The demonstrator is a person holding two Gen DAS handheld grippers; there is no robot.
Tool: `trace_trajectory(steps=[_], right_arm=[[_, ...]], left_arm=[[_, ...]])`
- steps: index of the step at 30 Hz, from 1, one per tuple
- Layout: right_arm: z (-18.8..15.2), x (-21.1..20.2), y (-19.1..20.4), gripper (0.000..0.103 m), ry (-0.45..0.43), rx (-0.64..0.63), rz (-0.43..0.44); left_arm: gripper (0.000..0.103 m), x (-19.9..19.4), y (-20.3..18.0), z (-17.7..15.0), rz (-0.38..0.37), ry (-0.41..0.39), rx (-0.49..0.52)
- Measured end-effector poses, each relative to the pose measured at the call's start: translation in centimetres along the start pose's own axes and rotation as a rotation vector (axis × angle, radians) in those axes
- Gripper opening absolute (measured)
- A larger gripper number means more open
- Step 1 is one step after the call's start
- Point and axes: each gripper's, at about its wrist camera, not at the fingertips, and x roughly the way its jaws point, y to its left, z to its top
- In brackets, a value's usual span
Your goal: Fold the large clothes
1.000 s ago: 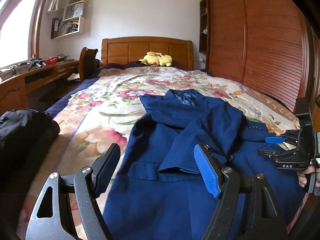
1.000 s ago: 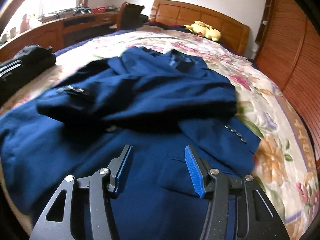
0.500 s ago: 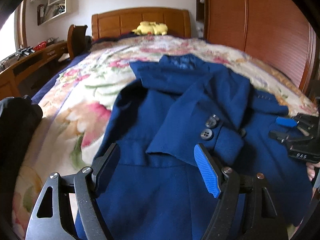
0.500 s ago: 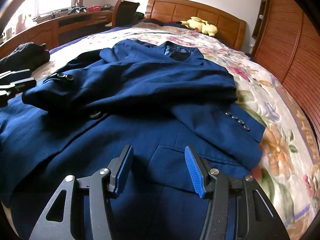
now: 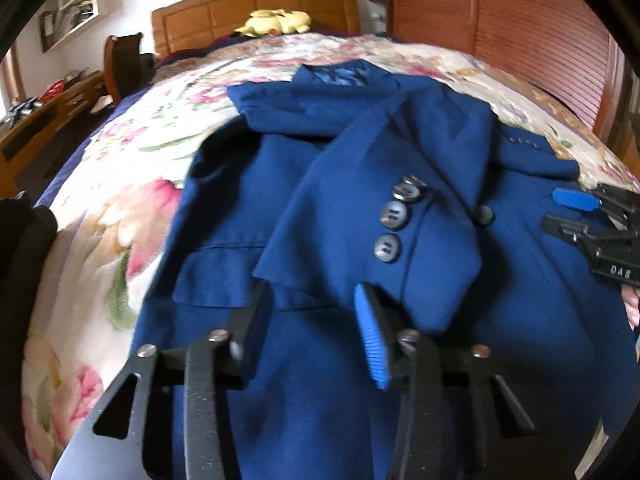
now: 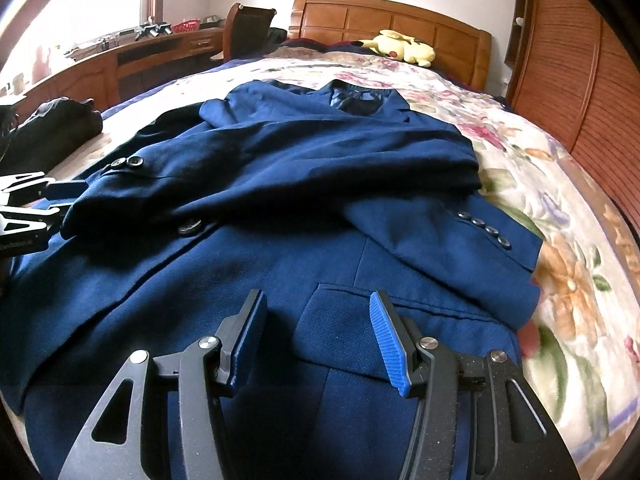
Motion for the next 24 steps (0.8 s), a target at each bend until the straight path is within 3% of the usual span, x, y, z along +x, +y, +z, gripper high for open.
trace_trajectory(steps=[4, 5, 13, 18, 22, 24], right_arm=[[0.0, 0.0, -0.1, 0.055, -0.005, 0.006, 0.011], [0.0, 0.0, -0.1, 0.055, -0.006, 0.009, 0.016], [-0.4, -0.3, -0.4, 0.055, -0.026, 0.034, 0.049], [-0.5, -0.4, -0.5, 0.055, -0.033, 0.047, 0.061], [-0.4, -0.4, -0.3, 0.055, -0.030, 0.049, 0.065], [-0.4, -0.4, -0.3, 0.055, -0.030, 0.048, 0.066]], left_arm=[[0.015, 0.4, -0.3, -0.1, -0.011, 0.021, 0.015], [0.003, 0.4, -0.4, -0.1, -0.003, 0.023, 0.020], [0.000, -2.3, -0.2, 0.6, 0.056, -0.073, 0.021], [0.000, -5.4, 1.7, 2.4, 0.135, -0.159, 0.018], [0.000, -7.1, 3.3, 4.0, 0.146, -0.199, -0.003], [0.002, -6.7, 3.9, 4.5, 0.112, -0.183, -0.016]])
